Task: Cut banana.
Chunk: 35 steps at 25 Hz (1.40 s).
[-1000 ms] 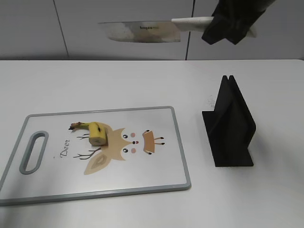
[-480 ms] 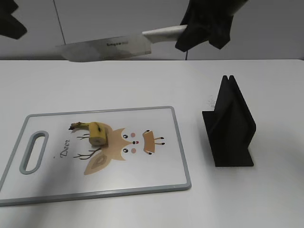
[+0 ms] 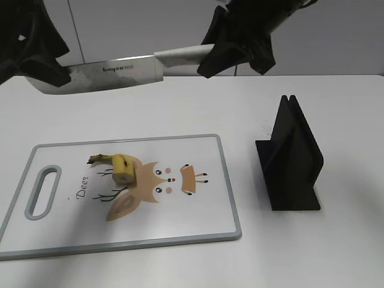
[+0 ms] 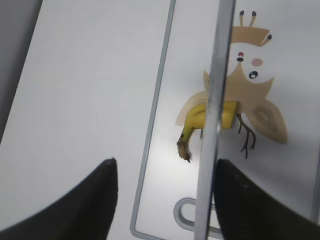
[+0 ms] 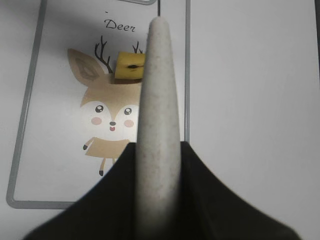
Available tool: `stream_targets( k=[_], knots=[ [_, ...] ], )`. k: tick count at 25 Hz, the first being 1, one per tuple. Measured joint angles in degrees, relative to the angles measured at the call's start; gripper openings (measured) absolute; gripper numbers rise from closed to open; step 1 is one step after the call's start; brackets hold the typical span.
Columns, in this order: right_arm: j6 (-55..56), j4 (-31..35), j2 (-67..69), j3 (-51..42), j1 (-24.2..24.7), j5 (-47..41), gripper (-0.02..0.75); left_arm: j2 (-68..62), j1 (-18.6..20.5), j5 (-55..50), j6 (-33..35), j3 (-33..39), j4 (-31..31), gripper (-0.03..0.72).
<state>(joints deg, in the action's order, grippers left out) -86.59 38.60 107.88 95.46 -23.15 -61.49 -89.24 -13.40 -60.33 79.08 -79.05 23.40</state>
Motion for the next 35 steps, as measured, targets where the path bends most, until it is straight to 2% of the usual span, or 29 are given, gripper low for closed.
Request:
stream_targets(
  k=[3, 6, 9, 11, 12, 14, 20, 27, 35],
  knots=[
    [-1.01, 0.56, 0.69, 0.0, 0.0, 0.0, 0.173, -1.16, 0.0, -0.09, 0.06, 0.0, -0.1, 0.533],
    [-1.54, 0.61, 0.75, 0.0, 0.0, 0.18, 0.173, -2.05, 0.0, -0.3, 0.12, -0.07, 0.02, 0.445],
    [-1.54, 0.88, 1.04, 0.0, 0.0, 0.66, 0.173, -2.34, 0.0, -0.59, 0.06, -0.07, 0.2, 0.274],
    [-1.54, 1.28, 1.38, 0.0, 0.0, 1.03, 0.173, -2.48, 0.0, -1.06, -0.43, -0.07, 0.2, 0.112],
    [-1.48, 1.45, 1.63, 0.11, 0.0, 1.03, 0.173, -2.67, 0.0, -1.25, -1.15, -0.07, 0.2, 0.065],
    [-1.43, 1.68, 2.39, 0.11, 0.1, 0.91, 0.173, -2.95, 0.0, -1.53, -2.95, -0.07, 0.14, 0.024],
    [3.48, 2.56, 4.99, 0.17, 0.17, -1.96, 0.173, -3.27, 0.0, -0.66, -4.2, 3.11, -0.18, 0.015],
    [5.78, 0.76, 7.25, 0.12, 0.1, -3.16, 0.174, -3.27, -0.38, 7.81, -4.15, 11.44, 1.34, 0.018],
    [5.91, 0.47, 11.03, 0.12, -0.14, -2.94, 0.176, -3.27, -1.27, 14.82, -3.85, 17.69, 1.6, 0.02]
  ],
)
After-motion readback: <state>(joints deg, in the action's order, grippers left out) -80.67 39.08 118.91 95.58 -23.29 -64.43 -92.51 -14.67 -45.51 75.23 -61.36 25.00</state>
